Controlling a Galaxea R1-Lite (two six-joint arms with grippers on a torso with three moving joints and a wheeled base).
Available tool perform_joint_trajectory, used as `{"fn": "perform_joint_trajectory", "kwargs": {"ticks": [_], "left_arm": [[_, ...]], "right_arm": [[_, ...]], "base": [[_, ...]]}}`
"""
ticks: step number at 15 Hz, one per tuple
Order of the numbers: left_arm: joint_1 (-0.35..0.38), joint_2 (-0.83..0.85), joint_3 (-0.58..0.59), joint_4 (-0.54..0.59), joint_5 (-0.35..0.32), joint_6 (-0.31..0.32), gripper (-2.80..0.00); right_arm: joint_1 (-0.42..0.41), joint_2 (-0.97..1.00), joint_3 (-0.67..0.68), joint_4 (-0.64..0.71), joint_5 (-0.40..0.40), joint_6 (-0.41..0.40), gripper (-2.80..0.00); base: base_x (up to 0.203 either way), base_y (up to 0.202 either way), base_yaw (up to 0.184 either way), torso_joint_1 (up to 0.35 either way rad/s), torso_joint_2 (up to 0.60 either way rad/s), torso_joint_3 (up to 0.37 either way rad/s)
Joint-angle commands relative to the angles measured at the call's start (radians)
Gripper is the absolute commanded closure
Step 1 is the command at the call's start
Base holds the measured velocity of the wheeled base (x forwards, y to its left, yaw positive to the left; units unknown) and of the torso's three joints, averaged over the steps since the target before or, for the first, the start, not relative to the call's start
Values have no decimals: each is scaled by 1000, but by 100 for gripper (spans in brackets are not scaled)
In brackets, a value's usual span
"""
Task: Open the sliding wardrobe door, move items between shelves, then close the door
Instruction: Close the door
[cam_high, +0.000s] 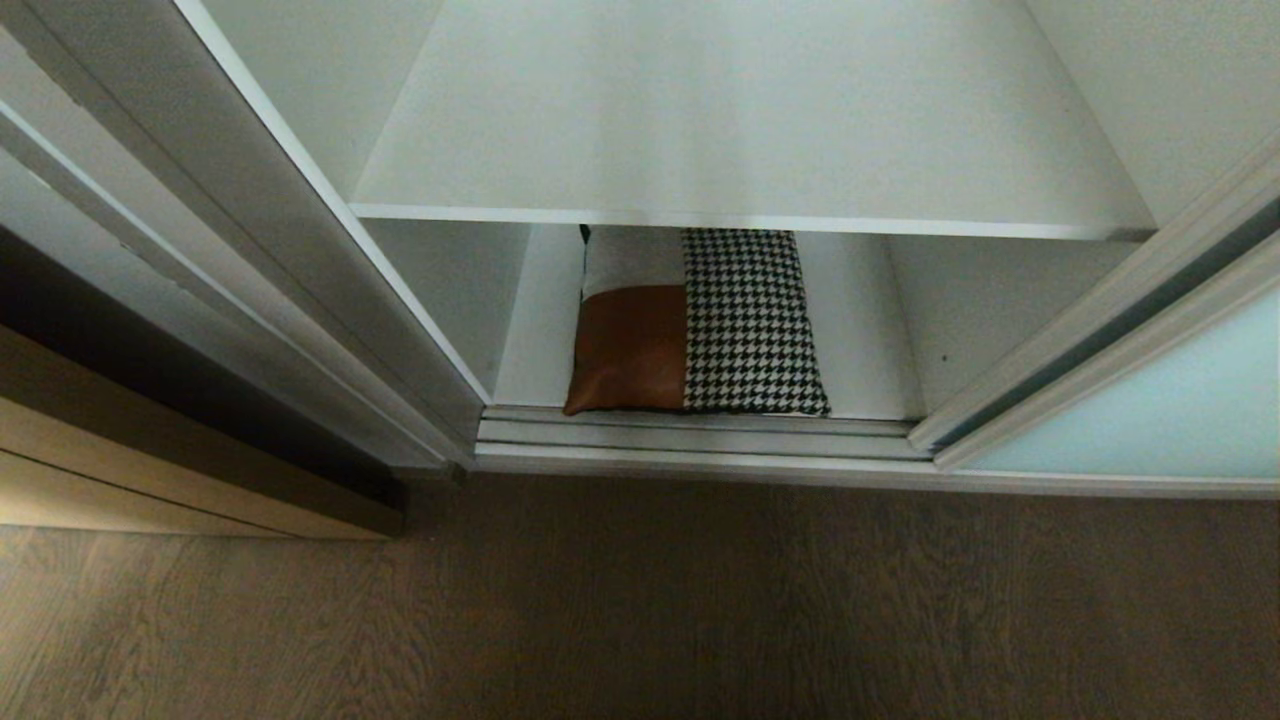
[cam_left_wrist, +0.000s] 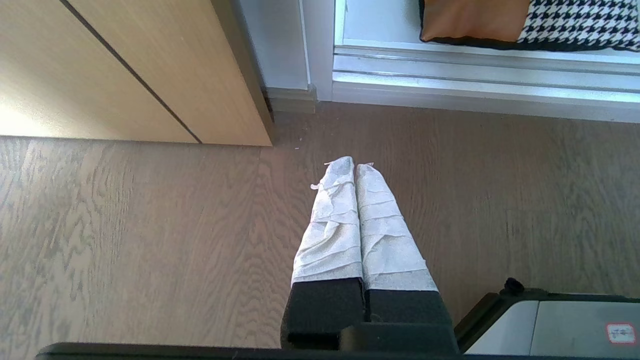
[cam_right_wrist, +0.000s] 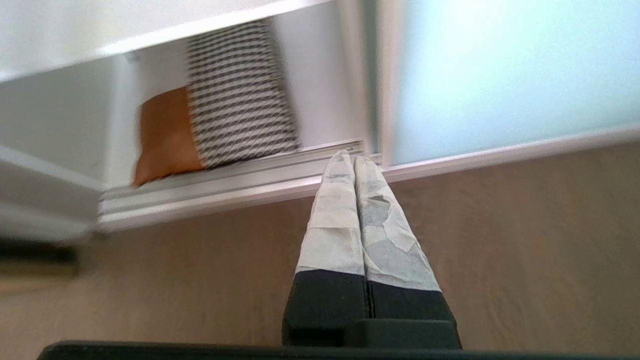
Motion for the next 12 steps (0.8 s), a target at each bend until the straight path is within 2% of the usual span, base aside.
{"fn": "perform_joint_trajectory", "kwargs": {"ticks": [1, 7, 12], "left_arm": [[0, 1, 2, 1, 0, 0, 0], [0, 0, 2, 1, 1, 0, 0], [0, 0, 2, -1, 0, 0, 0]], "right_arm": [[-1, 108, -69, 21, -62, 8, 0], [-3, 217, -135, 16, -214, 6, 0], [-31, 313, -170, -79, -227, 18, 0]], "base": [[0, 0, 0, 0, 0, 0], [0, 0, 0, 0, 0, 0], [0, 0, 0, 0, 0, 0]]}}
